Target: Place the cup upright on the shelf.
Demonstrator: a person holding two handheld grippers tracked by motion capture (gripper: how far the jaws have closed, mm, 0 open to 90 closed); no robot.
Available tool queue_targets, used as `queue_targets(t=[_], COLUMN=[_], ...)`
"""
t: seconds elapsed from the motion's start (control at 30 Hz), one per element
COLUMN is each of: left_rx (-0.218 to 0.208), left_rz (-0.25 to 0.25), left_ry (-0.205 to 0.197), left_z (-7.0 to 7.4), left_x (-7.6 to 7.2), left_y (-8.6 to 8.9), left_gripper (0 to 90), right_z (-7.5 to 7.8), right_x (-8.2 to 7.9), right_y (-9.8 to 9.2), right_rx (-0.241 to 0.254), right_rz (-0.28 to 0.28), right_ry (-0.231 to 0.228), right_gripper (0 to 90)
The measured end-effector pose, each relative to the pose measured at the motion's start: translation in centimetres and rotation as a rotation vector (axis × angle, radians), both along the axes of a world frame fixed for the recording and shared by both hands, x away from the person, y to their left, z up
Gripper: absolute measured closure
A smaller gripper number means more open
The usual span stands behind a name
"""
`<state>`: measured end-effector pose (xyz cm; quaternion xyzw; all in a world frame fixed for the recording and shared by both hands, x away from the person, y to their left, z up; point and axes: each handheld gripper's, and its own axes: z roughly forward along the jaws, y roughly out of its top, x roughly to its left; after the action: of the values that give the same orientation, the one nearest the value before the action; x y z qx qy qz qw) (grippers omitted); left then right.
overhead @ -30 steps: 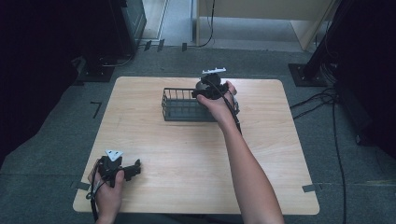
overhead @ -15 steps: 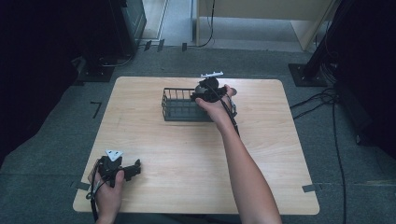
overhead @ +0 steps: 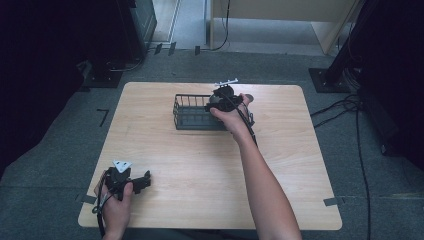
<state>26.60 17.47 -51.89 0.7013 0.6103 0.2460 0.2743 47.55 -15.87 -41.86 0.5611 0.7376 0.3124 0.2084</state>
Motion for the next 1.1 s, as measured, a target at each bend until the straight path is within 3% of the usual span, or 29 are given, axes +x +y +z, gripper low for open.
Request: queue_targets(t=[0.23, 0.6, 1.1], left_rx=[0.0, 0.0, 0.001], left_rz=[0.0, -0.007, -0.007], left_ry=[0.0, 0.001, 0.001], left_z=[0.0, 0.0, 0.0], left_x=[0.0, 0.1, 0.1], left_y=[0.0, -0.1, -0.1], left_gripper=[0.0, 0.0, 0.0], right_z=[0.5, 2.1, 2.9], right_x=[-0.1, -1.7, -4.9], right_y=[-0.4, -1.1, -4.6], right_rx=[0.018, 0.038, 0.067], right_rz=[0.0, 0.016, 0.002], right_ry=[0.001, -0.036, -0.077], right_gripper=[0.0, 0.0, 0.0])
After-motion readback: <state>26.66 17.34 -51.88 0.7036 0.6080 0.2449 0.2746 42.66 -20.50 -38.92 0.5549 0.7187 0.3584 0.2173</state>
